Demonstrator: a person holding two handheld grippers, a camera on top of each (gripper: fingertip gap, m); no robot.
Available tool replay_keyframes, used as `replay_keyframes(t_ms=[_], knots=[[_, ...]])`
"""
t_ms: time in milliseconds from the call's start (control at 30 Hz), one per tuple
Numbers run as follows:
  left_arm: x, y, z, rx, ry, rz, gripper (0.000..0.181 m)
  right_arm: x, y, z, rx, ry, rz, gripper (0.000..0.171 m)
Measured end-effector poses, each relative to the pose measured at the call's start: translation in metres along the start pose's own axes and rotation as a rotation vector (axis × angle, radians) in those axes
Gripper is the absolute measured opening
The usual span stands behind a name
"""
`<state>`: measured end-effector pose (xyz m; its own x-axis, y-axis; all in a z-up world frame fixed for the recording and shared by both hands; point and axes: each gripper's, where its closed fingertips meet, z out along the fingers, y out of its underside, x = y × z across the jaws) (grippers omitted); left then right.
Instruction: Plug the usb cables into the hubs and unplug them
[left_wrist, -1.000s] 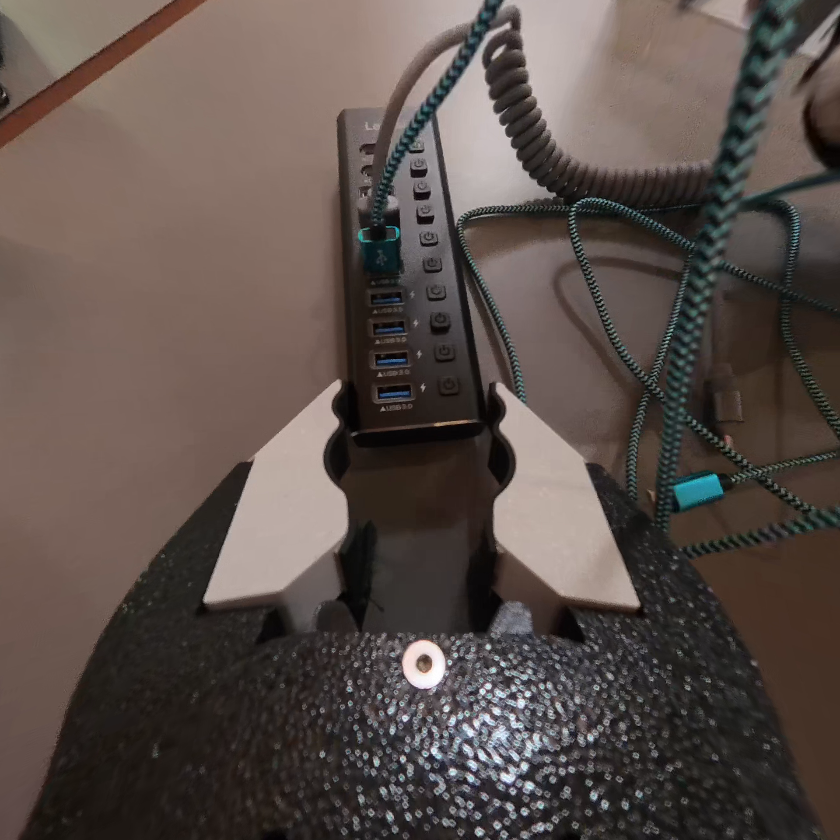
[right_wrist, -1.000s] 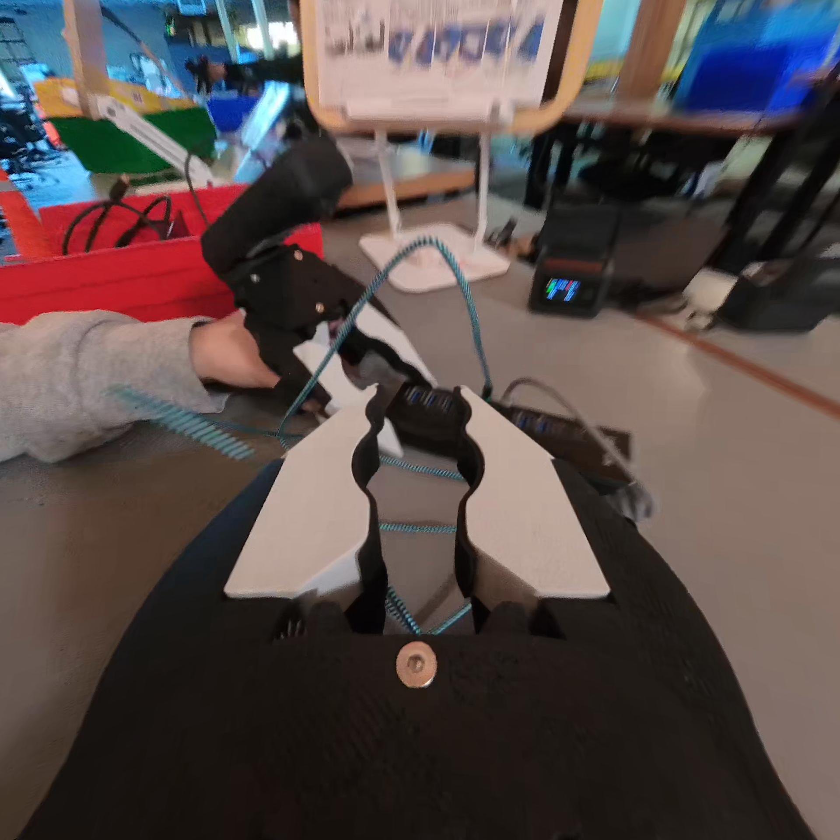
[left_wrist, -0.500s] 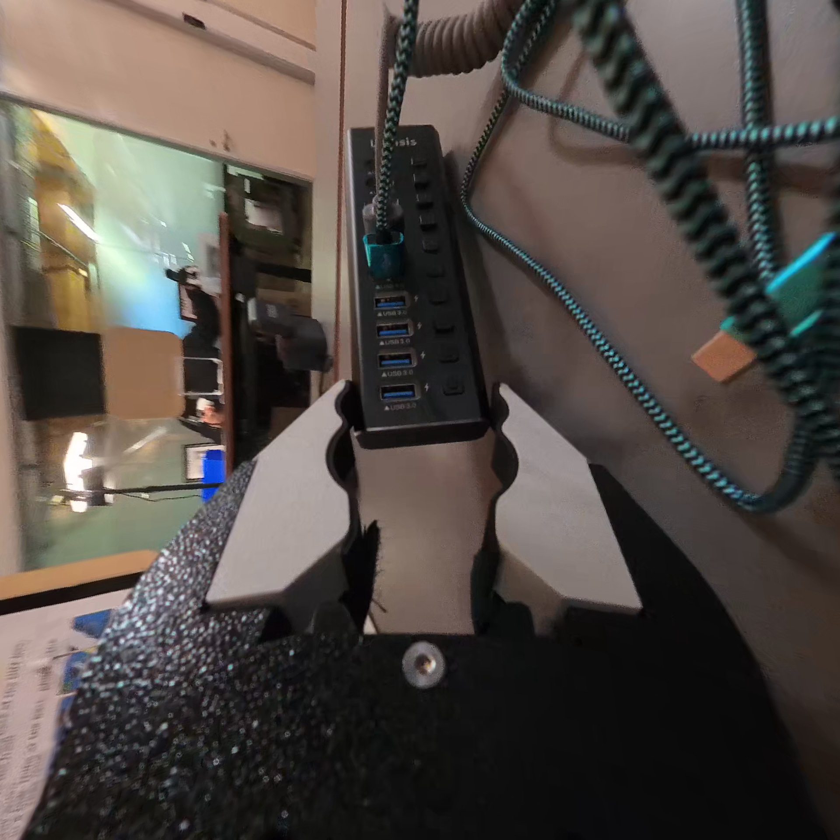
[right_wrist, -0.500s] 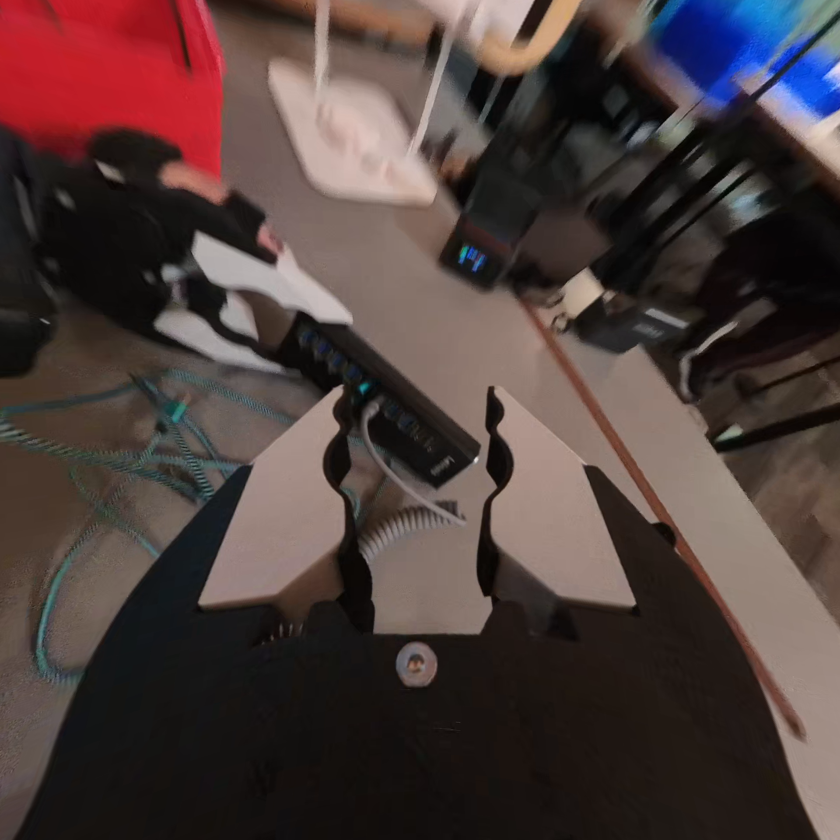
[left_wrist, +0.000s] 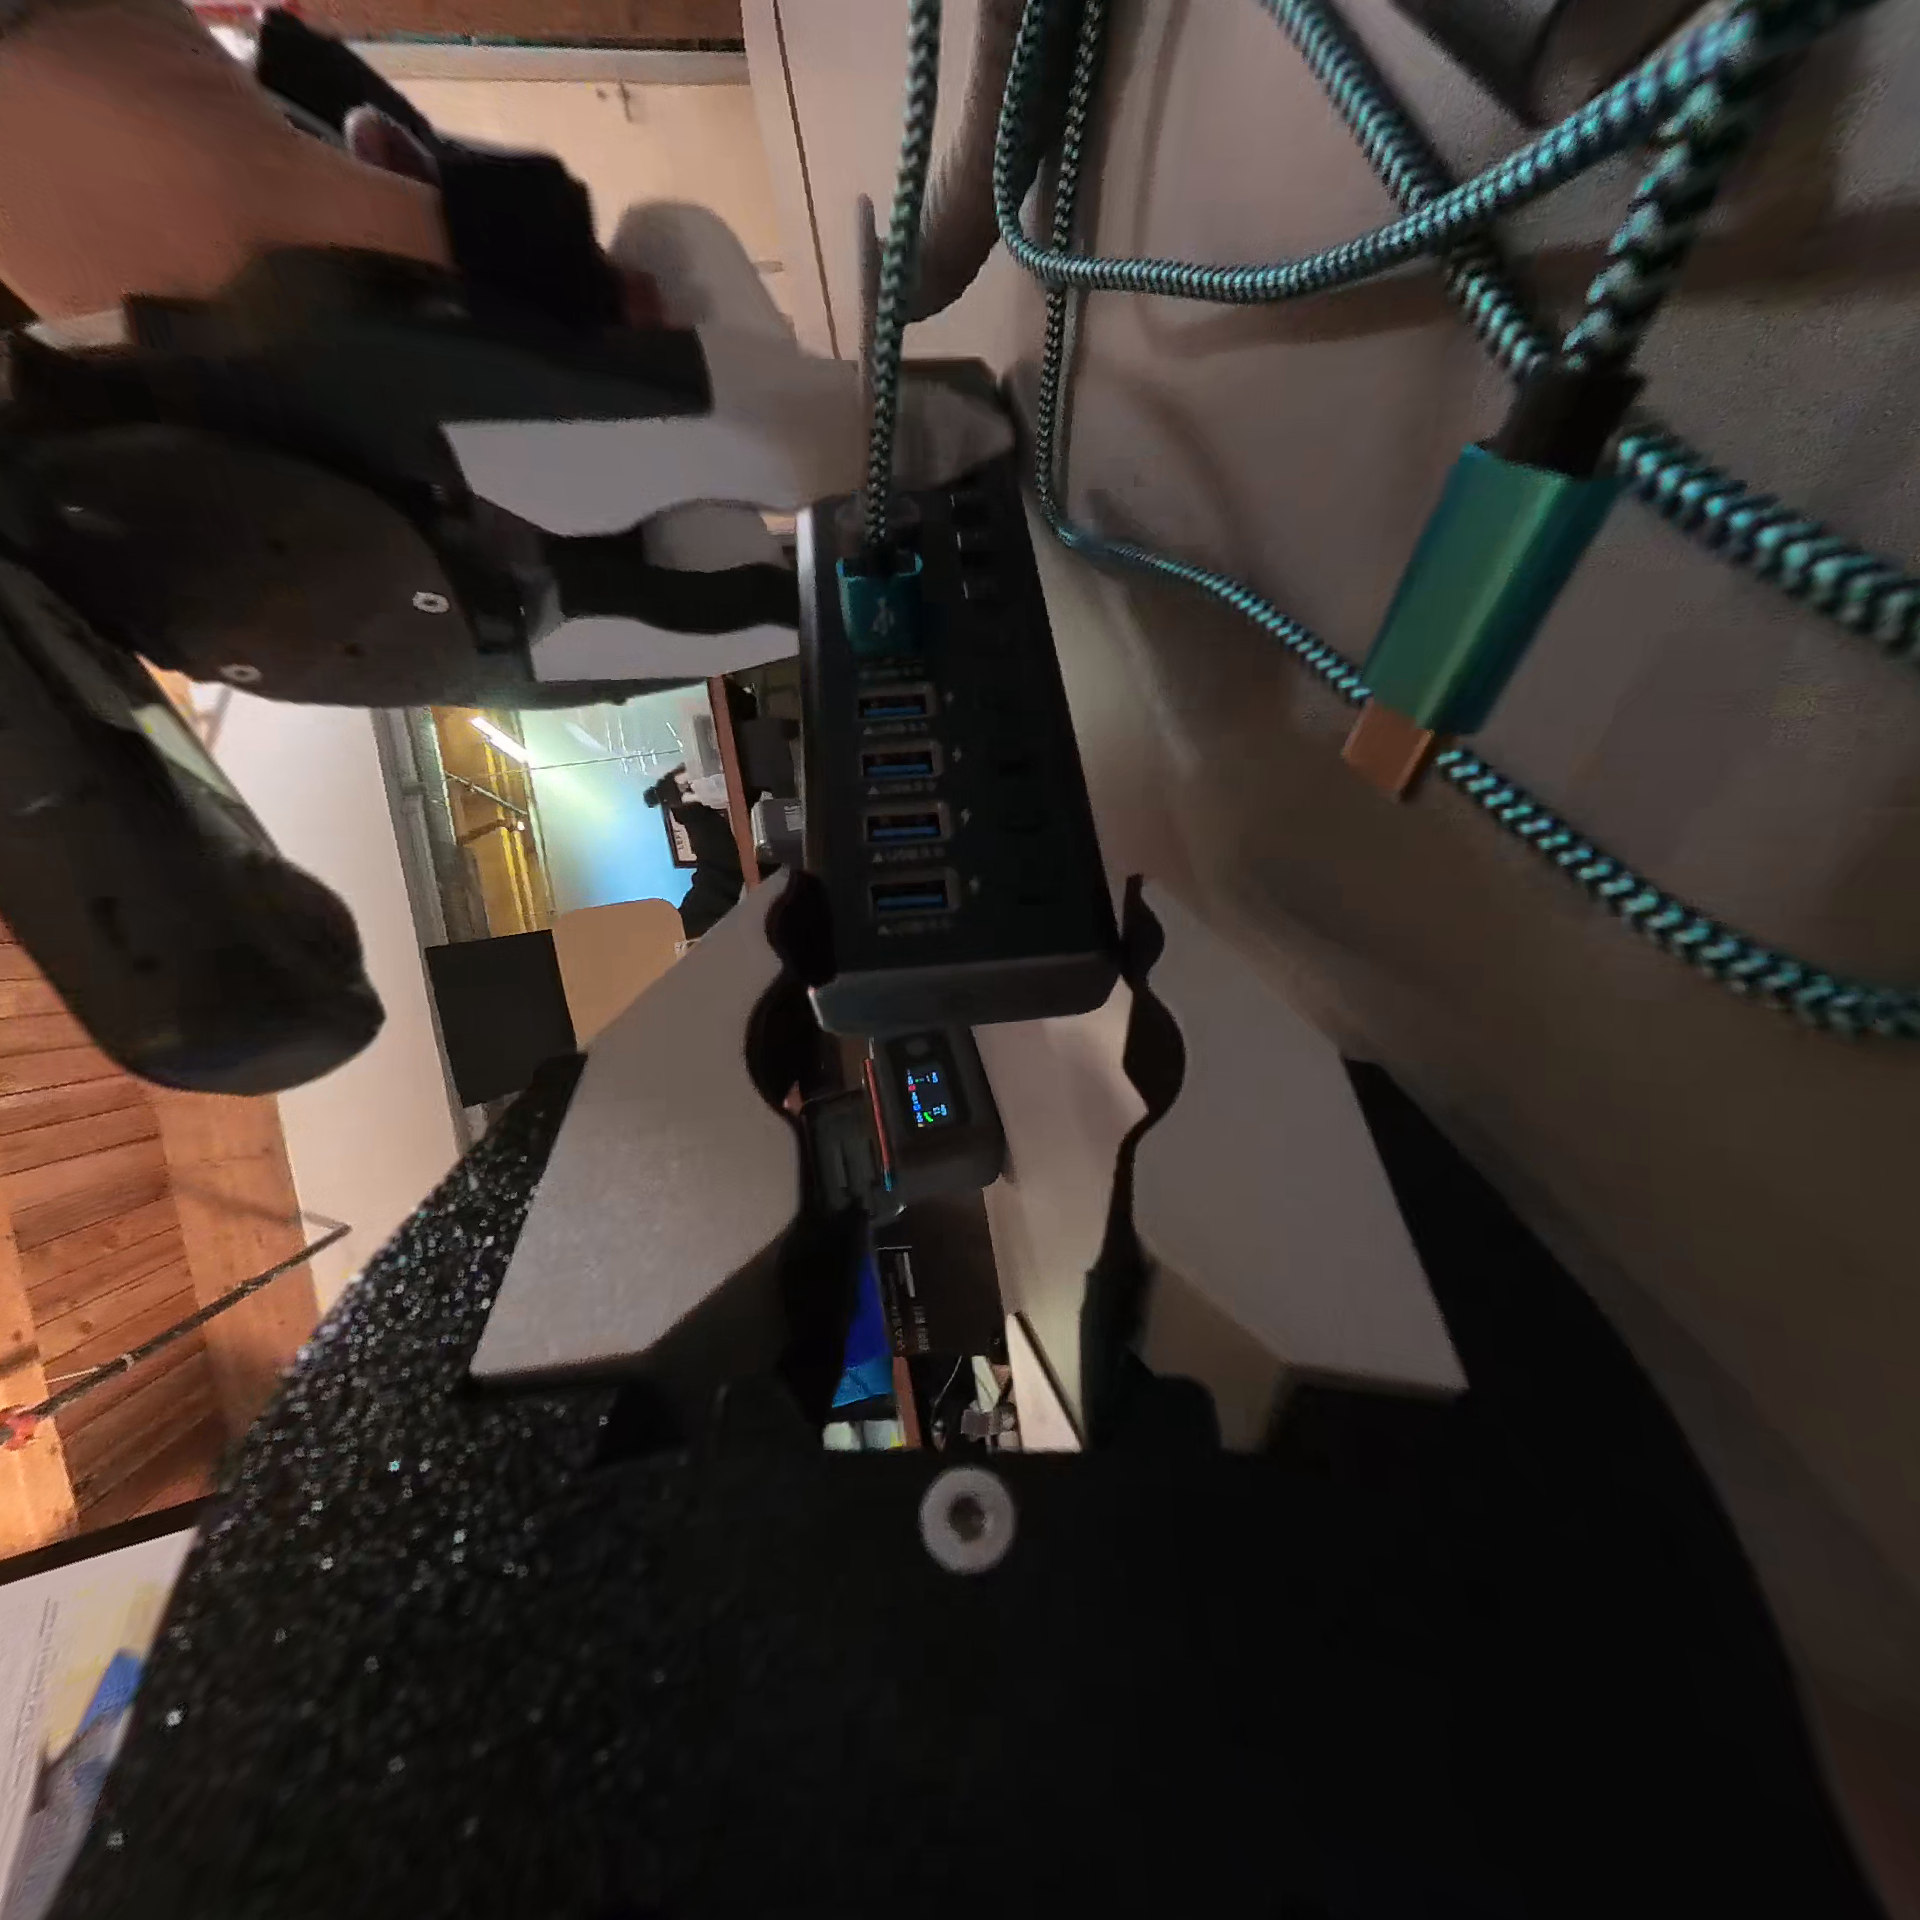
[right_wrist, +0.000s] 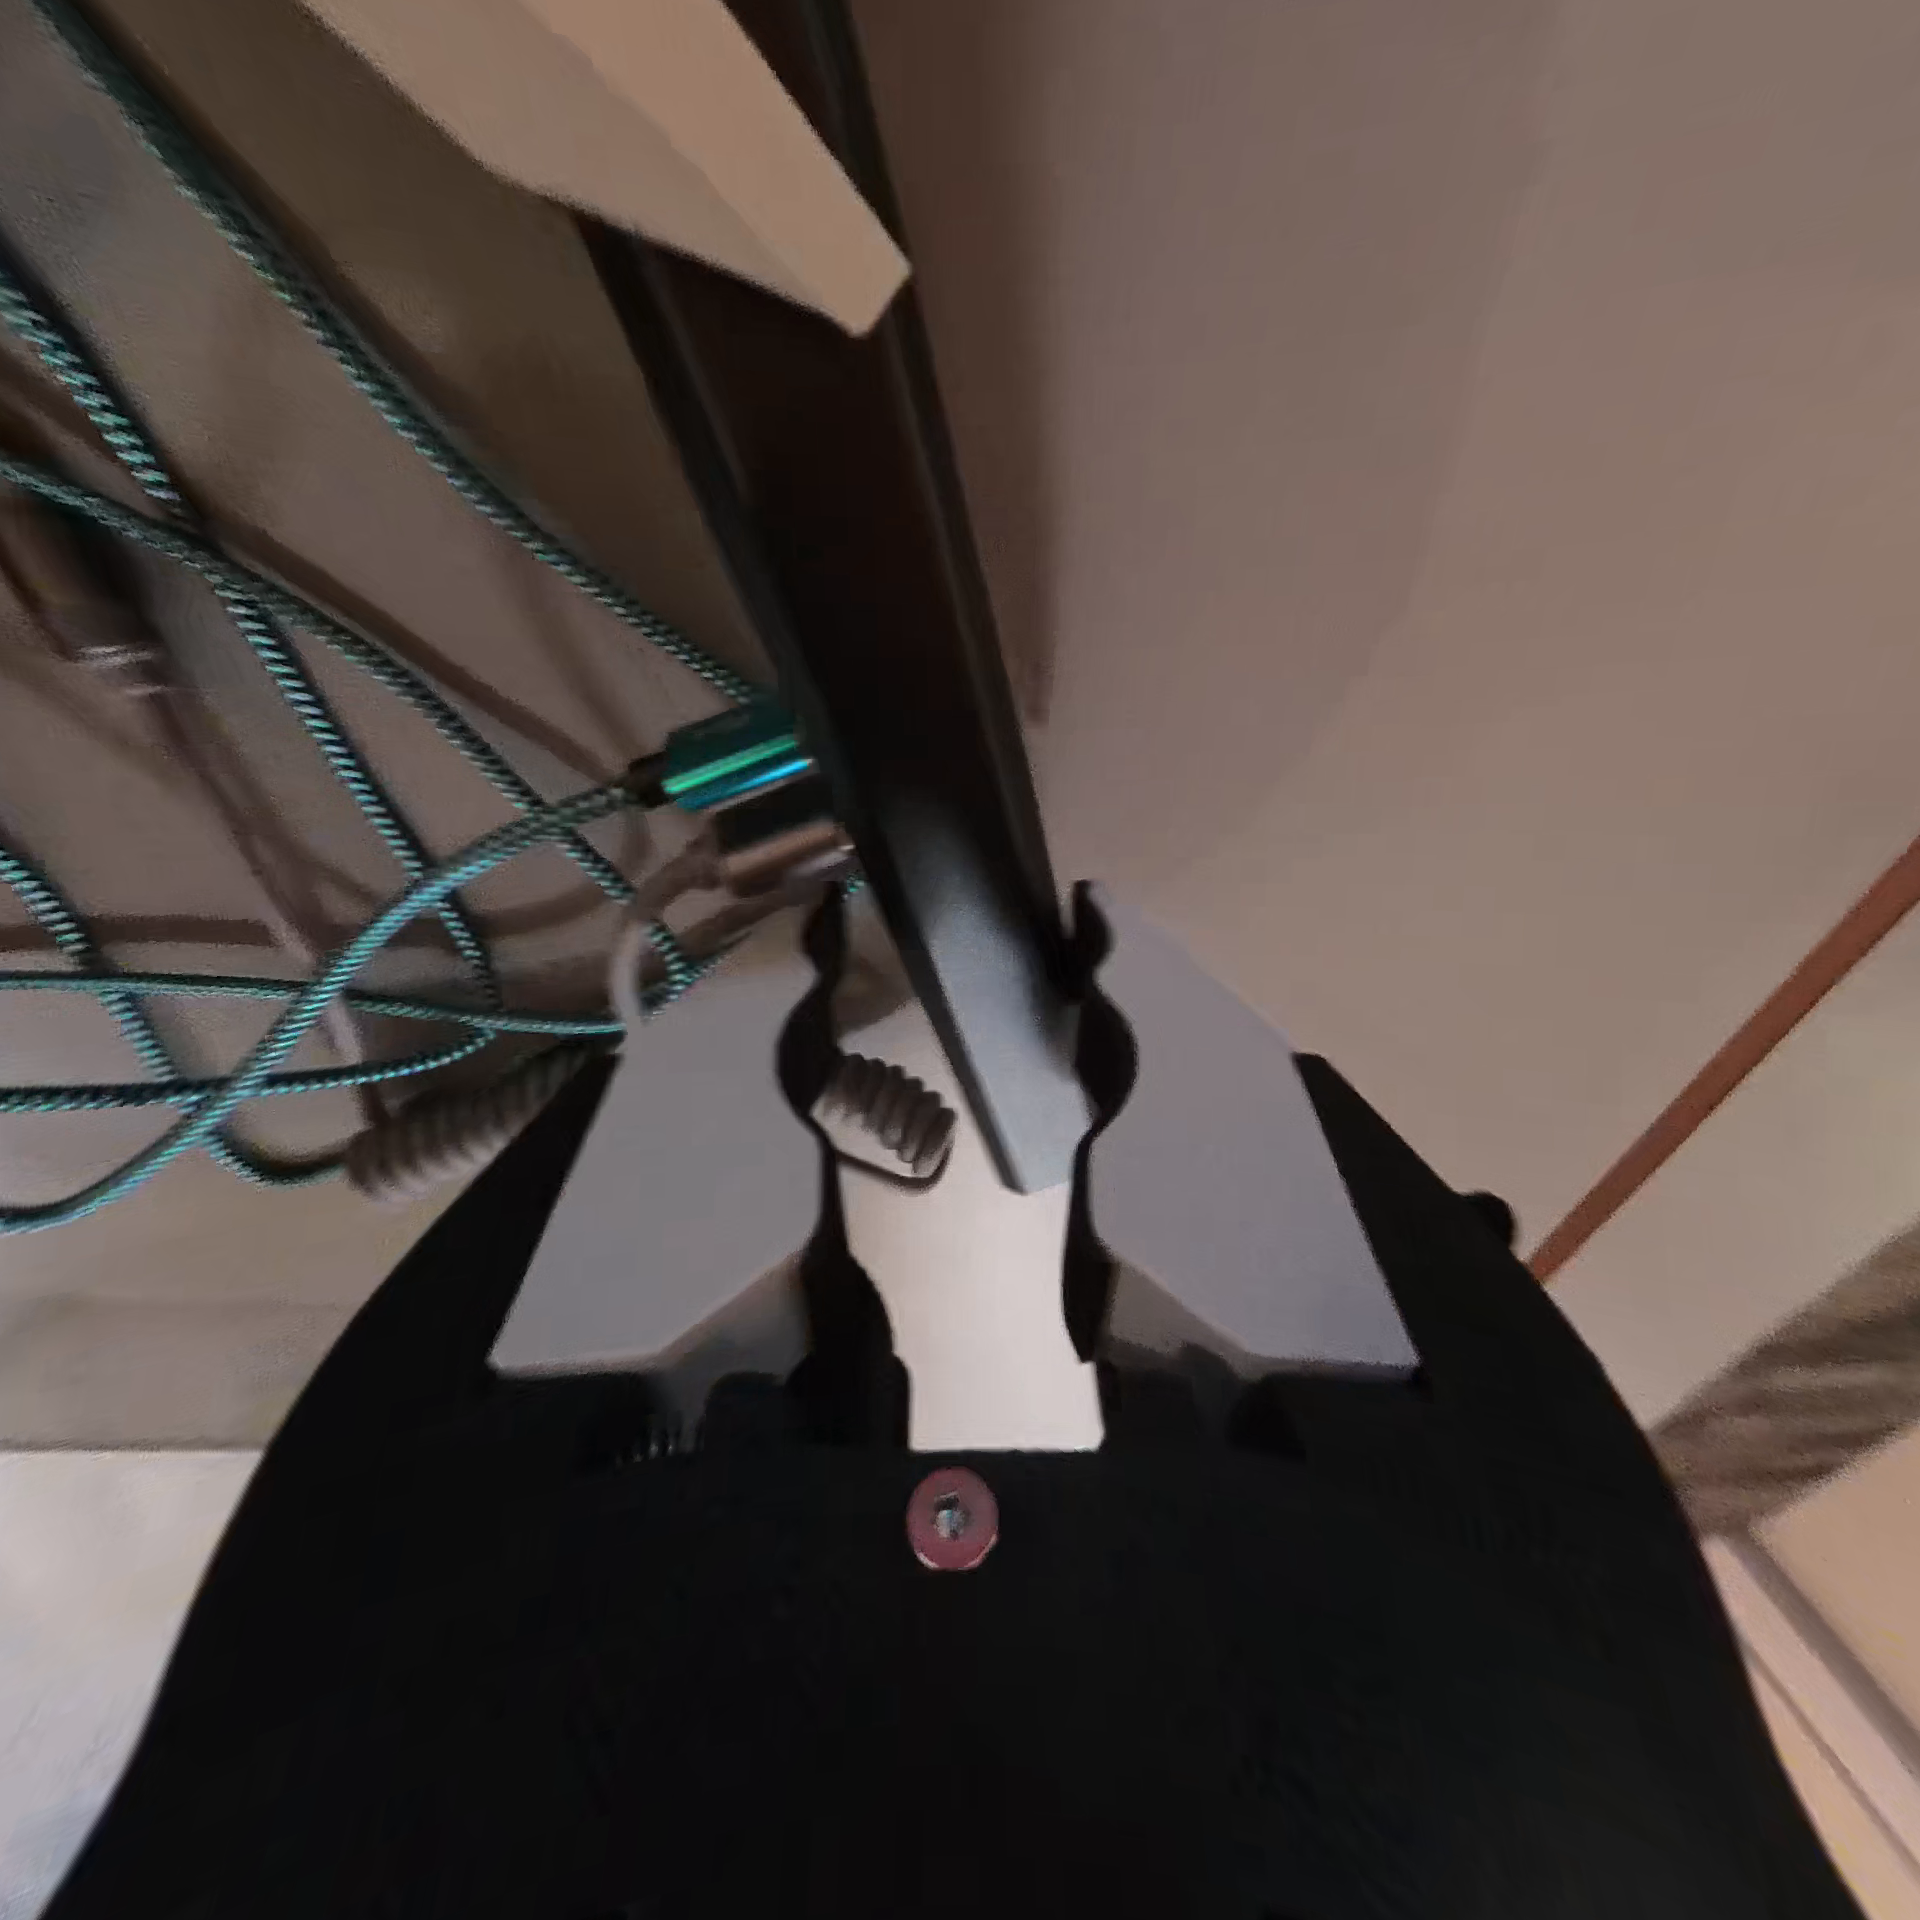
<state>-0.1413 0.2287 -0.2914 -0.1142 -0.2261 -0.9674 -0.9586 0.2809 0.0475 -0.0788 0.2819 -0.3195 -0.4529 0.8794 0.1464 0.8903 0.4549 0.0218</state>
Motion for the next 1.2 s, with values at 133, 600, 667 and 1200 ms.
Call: replay_keyframes(t_ms=[133, 600, 667, 1200], knots=[[-0.005, 0.008, 0.001, -0.023, -0.016, -0.068, 0.071, 0.001, 0.000, 0.000, -0.011, 0.018, -0.009, 0.030], [-0.046, 0.063, -0.007, -0.067, -0.195, -0.685, 0.081, 0.023, 0.067, -0.224, 0.403, 0.667, 0.415, 0.025], [-0.042, 0.061, -0.005, -0.062, -0.180, -0.683, 0.079, 0.015, 0.079, -0.269, 0.463, 0.750, 0.465, 0.025], [-0.031, 0.053, -0.003, -0.022, -0.094, -0.787, 0.069, -0.021, 0.227, -0.553, 0.282, 1.318, 0.798, 0.026]])
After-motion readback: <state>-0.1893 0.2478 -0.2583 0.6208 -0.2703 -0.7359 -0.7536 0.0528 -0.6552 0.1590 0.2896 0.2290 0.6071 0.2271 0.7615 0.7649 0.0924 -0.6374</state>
